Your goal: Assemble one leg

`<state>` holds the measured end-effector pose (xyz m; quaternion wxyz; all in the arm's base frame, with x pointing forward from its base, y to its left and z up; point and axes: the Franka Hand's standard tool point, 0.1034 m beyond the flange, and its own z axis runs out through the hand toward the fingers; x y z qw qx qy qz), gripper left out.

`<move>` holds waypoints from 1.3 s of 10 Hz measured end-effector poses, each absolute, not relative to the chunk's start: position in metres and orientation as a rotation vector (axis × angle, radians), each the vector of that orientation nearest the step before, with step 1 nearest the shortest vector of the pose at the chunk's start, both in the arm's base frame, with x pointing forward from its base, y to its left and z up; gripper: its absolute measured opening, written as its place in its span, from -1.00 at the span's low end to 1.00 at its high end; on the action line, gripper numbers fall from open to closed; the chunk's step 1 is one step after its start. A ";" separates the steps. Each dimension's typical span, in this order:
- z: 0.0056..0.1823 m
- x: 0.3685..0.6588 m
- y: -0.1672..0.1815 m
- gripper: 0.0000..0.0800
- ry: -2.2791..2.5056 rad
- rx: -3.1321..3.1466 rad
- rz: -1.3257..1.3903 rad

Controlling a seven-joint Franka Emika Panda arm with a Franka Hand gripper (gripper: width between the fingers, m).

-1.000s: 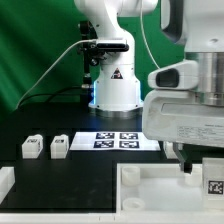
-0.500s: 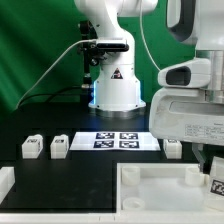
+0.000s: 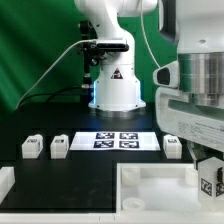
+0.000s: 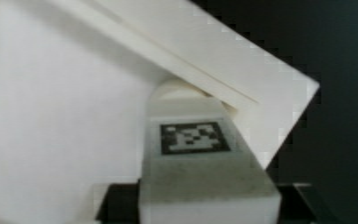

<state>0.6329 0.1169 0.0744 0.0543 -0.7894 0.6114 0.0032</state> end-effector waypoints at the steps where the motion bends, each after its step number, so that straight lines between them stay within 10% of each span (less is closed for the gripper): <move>1: 0.074 0.632 0.119 -0.25 2.018 -2.246 0.043; 5: 0.073 0.632 0.121 -0.26 2.232 -2.022 0.076; 7: 0.073 0.631 0.121 0.50 2.152 -2.106 0.068; 13: 0.073 0.632 0.116 0.62 1.045 -2.852 -0.039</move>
Offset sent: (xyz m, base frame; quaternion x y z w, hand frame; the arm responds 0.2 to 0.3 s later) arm 0.0000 0.0000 0.0000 0.0000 0.0000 0.0899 0.9960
